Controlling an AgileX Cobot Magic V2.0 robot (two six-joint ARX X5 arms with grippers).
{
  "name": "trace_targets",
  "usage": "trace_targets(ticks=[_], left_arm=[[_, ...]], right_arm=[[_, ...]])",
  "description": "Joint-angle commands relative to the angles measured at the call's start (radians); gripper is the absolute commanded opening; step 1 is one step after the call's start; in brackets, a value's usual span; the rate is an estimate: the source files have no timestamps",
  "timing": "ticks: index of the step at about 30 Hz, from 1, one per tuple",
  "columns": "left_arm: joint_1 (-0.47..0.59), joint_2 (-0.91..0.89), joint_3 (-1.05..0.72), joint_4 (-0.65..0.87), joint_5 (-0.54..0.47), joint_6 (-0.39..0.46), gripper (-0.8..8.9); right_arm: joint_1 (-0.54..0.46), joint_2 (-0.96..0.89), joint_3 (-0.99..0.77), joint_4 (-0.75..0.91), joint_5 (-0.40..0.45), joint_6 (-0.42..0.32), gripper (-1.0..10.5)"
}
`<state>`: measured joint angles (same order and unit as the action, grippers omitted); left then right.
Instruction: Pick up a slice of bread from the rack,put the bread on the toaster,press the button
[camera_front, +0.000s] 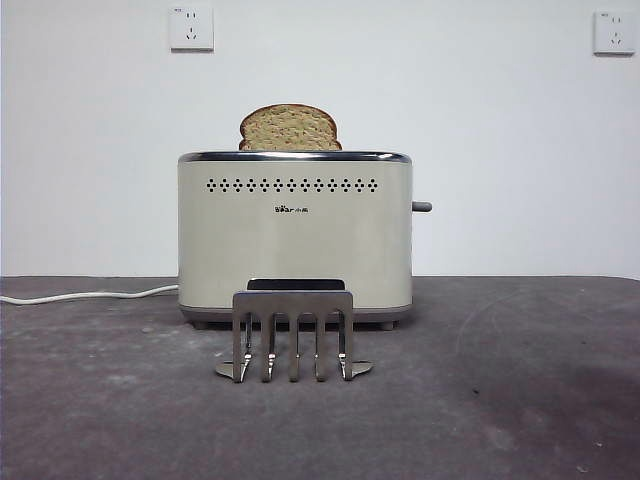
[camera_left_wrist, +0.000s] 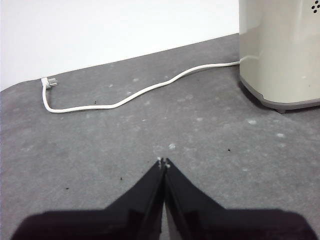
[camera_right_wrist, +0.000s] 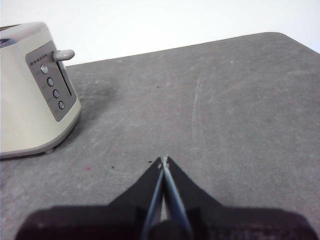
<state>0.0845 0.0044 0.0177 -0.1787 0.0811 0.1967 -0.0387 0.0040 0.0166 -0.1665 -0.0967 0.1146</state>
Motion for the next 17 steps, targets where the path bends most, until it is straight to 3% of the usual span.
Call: trace_targets(ticks=[1,4,17], left_arm=[[0.003,-0.002,-0.014,0.003,-0.001,-0.01,-0.03],[0.003,-0.002,-0.014,0.004,-0.001,-0.01,-0.03],[0.003,-0.002,-0.014,0.003,-0.001,-0.01,-0.03]], right_arm=[[0.001,-0.003,-0.011,-0.013,0.002,-0.011,0.0],[0.001,-0.003,-0.011,-0.012,-0.001,0.031,0.0],[0.001,0.005,-0.011,-0.01,0.0,0.03,0.0]])
